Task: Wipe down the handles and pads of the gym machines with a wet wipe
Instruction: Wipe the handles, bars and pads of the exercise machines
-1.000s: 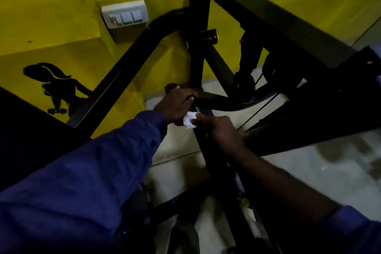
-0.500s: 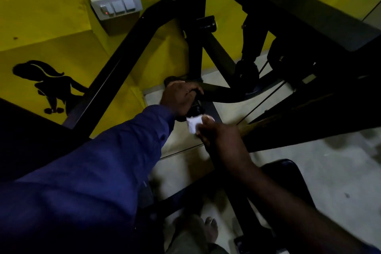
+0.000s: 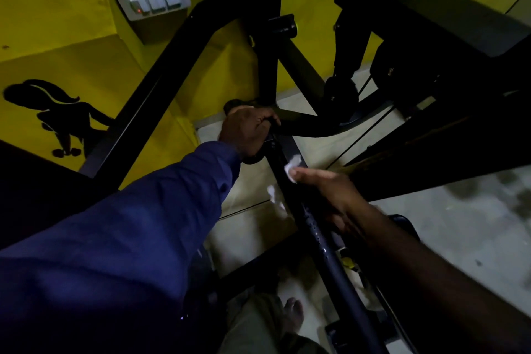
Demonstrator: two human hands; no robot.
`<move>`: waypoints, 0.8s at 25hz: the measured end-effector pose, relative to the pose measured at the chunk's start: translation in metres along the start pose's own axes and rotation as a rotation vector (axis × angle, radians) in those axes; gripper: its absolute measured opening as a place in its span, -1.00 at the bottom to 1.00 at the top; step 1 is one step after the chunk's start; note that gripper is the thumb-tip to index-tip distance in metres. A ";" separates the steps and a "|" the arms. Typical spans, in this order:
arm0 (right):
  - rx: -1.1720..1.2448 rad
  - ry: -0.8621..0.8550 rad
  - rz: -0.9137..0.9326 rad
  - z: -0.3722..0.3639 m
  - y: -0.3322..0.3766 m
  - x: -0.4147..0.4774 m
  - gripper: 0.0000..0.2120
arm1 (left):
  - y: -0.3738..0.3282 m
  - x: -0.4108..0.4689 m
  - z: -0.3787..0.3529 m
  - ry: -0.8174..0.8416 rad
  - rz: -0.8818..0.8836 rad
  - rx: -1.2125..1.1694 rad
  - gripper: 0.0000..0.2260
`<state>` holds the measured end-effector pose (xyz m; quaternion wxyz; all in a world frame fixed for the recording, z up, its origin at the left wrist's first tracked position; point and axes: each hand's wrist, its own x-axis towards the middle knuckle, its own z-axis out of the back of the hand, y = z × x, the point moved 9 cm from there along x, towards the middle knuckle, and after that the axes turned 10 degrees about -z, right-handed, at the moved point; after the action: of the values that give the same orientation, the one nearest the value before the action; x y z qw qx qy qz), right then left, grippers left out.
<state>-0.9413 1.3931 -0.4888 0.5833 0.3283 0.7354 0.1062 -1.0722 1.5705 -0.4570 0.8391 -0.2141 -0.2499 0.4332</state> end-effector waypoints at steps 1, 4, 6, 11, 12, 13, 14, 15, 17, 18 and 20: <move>0.076 0.081 -0.079 -0.014 0.004 0.021 -0.66 | 0.000 0.000 0.000 -0.002 -0.004 0.005 -0.70; 0.141 0.238 -0.226 -0.032 0.009 0.064 -0.67 | -0.001 0.001 0.000 0.003 -0.017 0.015 -0.69; 0.127 0.343 -0.318 -0.025 -0.013 0.063 -0.62 | 0.000 0.001 -0.002 0.014 -0.010 0.019 -0.69; 0.166 0.422 -0.381 -0.014 -0.029 0.058 -0.63 | 0.012 0.002 -0.008 0.026 0.007 0.035 -0.65; 0.177 0.414 -0.379 -0.022 -0.021 0.067 -0.61 | 0.012 0.002 -0.008 0.024 -0.002 0.031 -0.66; 0.179 0.424 -0.379 -0.031 -0.013 0.075 -0.59 | 0.010 0.002 -0.007 0.015 -0.014 0.027 -0.67; 0.162 0.392 -0.360 -0.035 -0.007 0.081 -0.57 | 0.007 0.002 -0.005 0.007 -0.023 0.026 -0.68; 0.146 0.389 -0.342 -0.035 -0.006 0.080 -0.56 | 0.004 0.002 -0.003 0.005 -0.029 0.027 -0.69; 0.063 0.399 -0.302 -0.024 -0.017 0.059 -0.56 | 0.000 0.003 0.000 0.010 -0.031 0.034 -0.69; -0.008 0.384 -0.241 -0.015 -0.025 0.043 -0.57 | -0.001 0.002 0.001 0.012 -0.028 0.036 -0.69; -0.252 0.192 0.046 0.016 -0.029 0.013 -0.71 | -0.003 0.002 0.003 0.011 -0.023 0.035 -0.68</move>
<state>-0.9382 1.3754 -0.5187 0.5443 0.2574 0.7609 0.2418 -1.0710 1.5712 -0.4527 0.8489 -0.1991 -0.2400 0.4268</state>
